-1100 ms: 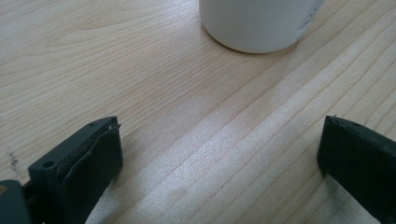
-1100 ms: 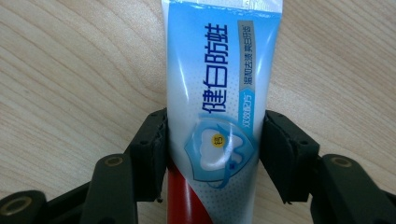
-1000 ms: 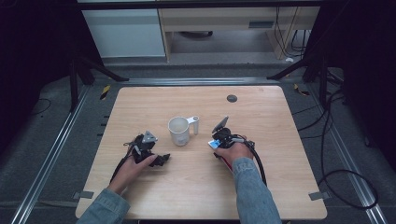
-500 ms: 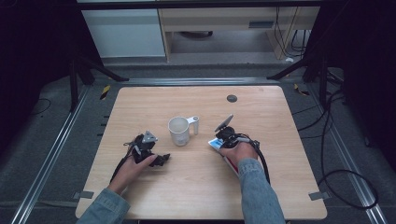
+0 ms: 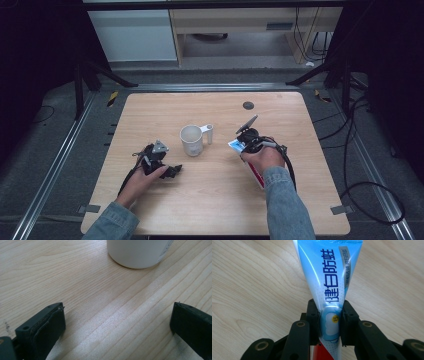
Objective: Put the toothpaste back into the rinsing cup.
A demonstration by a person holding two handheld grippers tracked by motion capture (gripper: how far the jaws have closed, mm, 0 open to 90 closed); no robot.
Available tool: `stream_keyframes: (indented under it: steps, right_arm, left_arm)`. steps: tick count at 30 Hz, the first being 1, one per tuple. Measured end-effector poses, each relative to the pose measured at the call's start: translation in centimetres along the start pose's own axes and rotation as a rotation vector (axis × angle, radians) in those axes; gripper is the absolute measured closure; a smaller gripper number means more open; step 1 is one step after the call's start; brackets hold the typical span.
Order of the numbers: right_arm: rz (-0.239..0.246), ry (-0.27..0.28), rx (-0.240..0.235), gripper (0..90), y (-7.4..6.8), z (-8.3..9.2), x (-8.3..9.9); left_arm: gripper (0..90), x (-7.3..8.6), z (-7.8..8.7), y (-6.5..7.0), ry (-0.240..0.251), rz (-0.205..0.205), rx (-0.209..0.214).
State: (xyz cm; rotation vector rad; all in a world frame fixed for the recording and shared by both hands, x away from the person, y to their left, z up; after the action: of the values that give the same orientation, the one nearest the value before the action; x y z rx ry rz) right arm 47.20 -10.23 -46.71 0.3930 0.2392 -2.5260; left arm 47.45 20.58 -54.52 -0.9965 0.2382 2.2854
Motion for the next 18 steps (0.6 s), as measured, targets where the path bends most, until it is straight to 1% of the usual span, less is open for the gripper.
stream_keyframes:
  steps: [3,7,8,9,10,12,14,17,18]
  right_arm:
    - [0.003,0.011,0.019,72.9,0.2,1.2,-0.2]
    - [0.003,0.040,0.027,72.9,0.7,2.5,-0.5]
    - [-0.010,0.047,0.028,72.9,0.7,2.7,-0.5]
    - [-0.006,0.054,0.029,72.9,0.9,2.9,-0.5]
    - [-0.018,0.063,0.028,72.9,0.9,3.1,-0.6]
    - [-0.017,0.085,0.023,72.9,1.1,3.4,-0.6]
    - [-0.031,0.101,0.017,72.9,1.2,3.7,-0.7]
    - [-0.050,0.136,-0.007,72.9,1.3,4.1,-1.0]
    - [-0.046,0.146,-0.011,72.9,1.4,4.2,-1.1]
  left_arm:
    - [0.0,0.0,0.0,0.0,0.000,0.000,0.000]
    - [0.0,0.0,0.0,0.0,0.000,0.000,0.000]
    - [0.0,0.0,0.0,0.0,0.000,0.000,0.000]
    - [0.0,0.0,0.0,0.0,0.000,0.000,0.000]
    - [0.0,0.0,0.0,0.0,0.000,0.000,0.000]
    - [0.0,0.0,0.0,0.0,0.000,0.000,0.000]
    - [0.0,0.0,0.0,0.0,0.000,0.000,0.000]
    - [0.0,0.0,0.0,0.0,0.000,0.000,0.000]
    - [0.0,0.0,0.0,0.0,0.000,0.000,0.000]
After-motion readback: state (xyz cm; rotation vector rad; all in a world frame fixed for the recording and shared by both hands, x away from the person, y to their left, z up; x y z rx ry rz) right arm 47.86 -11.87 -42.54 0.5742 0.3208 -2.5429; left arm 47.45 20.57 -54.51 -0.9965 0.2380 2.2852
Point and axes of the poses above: each handheld gripper's, and its own axes: z roughly backward along the jaws, x roughly out of its underside, y roughly to its right, the point moved 5 cm from there along -z, roughly forward along the jaws, and after that the axes turned 5 degrees about -x, right-handed, at the moved point
